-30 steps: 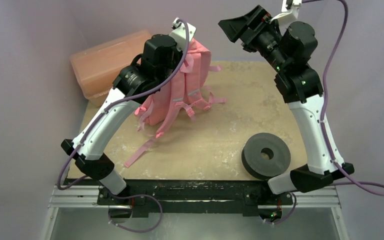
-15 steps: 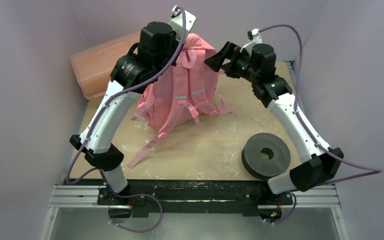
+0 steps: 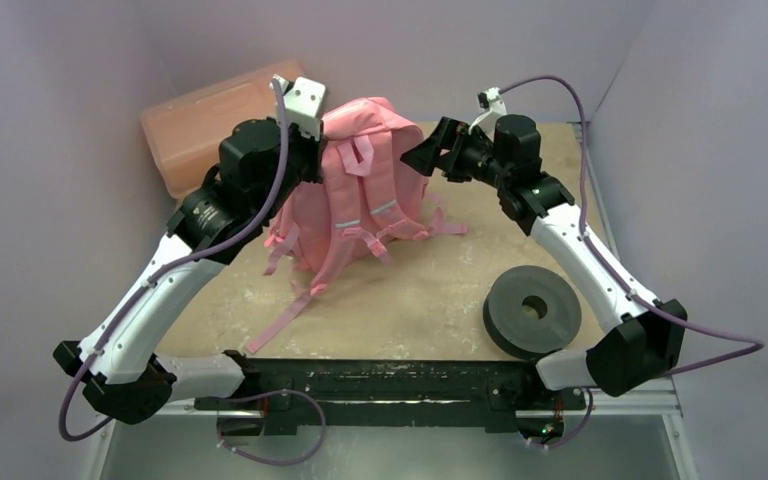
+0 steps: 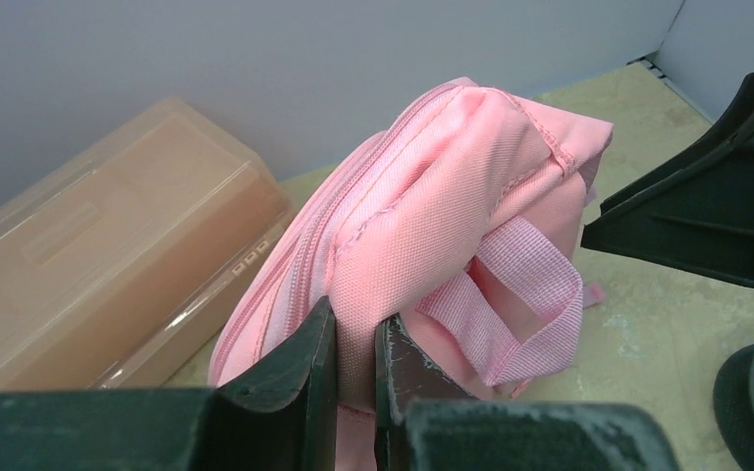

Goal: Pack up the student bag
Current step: Adjust the student bag at the center of the board.

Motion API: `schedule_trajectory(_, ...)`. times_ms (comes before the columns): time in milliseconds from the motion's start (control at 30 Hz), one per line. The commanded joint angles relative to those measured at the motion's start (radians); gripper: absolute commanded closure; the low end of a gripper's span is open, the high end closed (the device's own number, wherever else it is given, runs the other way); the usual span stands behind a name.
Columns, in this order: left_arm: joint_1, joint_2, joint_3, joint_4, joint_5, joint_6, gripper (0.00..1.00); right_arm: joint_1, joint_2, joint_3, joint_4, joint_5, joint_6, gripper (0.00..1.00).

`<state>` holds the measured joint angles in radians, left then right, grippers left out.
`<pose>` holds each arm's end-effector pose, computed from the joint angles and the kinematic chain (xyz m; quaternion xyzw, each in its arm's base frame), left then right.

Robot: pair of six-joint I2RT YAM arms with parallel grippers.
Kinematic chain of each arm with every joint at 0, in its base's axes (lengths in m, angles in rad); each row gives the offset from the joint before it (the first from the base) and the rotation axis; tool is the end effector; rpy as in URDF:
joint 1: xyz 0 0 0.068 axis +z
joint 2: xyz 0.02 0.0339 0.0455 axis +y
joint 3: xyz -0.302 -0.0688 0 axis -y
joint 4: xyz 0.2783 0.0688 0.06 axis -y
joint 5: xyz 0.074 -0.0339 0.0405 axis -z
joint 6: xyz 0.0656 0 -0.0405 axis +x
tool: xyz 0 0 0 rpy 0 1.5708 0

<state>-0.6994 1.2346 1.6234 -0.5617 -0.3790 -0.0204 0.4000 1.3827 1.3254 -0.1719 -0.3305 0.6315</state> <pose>0.2361 -0.1669 0.5364 0.1361 0.7493 -0.0876 0.6422 0.3392 0.1665 0.4232 -0.0123 0.7793 0.4145 0.4698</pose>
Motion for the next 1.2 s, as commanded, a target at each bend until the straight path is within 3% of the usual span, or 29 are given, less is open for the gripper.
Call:
schedule_trajectory(0, 0.02, 0.007, 0.061, -0.022, 0.018, -0.083, 0.79, 0.0, -0.035, 0.062, -0.032, 0.021, -0.096, 0.01)
schedule_trajectory(100, 0.02, 0.026, 0.166, -0.088, 0.049, -0.096, 0.48, 0.0, -0.036, 0.095, -0.076, 0.035, -0.127, 0.01)
schedule_trajectory(200, 0.02, 0.006, 0.189, -0.087, 0.103, -0.12, 0.32, 0.0, -0.049, 0.104, -0.094, 0.059, -0.144, 0.01)
schedule_trajectory(300, 0.02, -0.008, 0.206, -0.102, 0.137, -0.139, 0.23, 0.0, -0.052, 0.125, -0.119, 0.074, -0.158, 0.01)
schedule_trajectory(567, 0.021, -0.065, 0.225, -0.136, 0.154, -0.143, 0.18, 0.0, -0.072, 0.17, -0.177, 0.103, -0.211, 0.01)
schedule_trajectory(767, 0.02, -0.164, 0.21, -0.13, 0.116, -0.108, 0.18, 0.0, -0.139, 0.23, -0.306, 0.299, -0.305, 0.01)
schedule_trajectory(900, 0.02, -0.25, 0.106, -0.053, 0.067, -0.084, 0.17, -0.002, -0.193, 0.233, -0.331, 0.382, -0.323, 0.01)
schedule_trajectory(967, 0.02, -0.265, 0.052, -0.04, 0.041, -0.061, 0.15, -0.001, -0.203, 0.2, -0.314, 0.344, -0.274, 0.01)
schedule_trajectory(1067, 0.041, -0.257, -0.017, -0.045, 0.015, -0.062, 0.13, 0.0, -0.231, 0.023, -0.135, 0.145, -0.178, 0.01)
schedule_trajectory(1167, 0.182, -0.236, -0.085, -0.042, 0.044, -0.145, 0.14, 0.039, -0.228, -0.167, 0.101, -0.019, -0.038, 0.01)
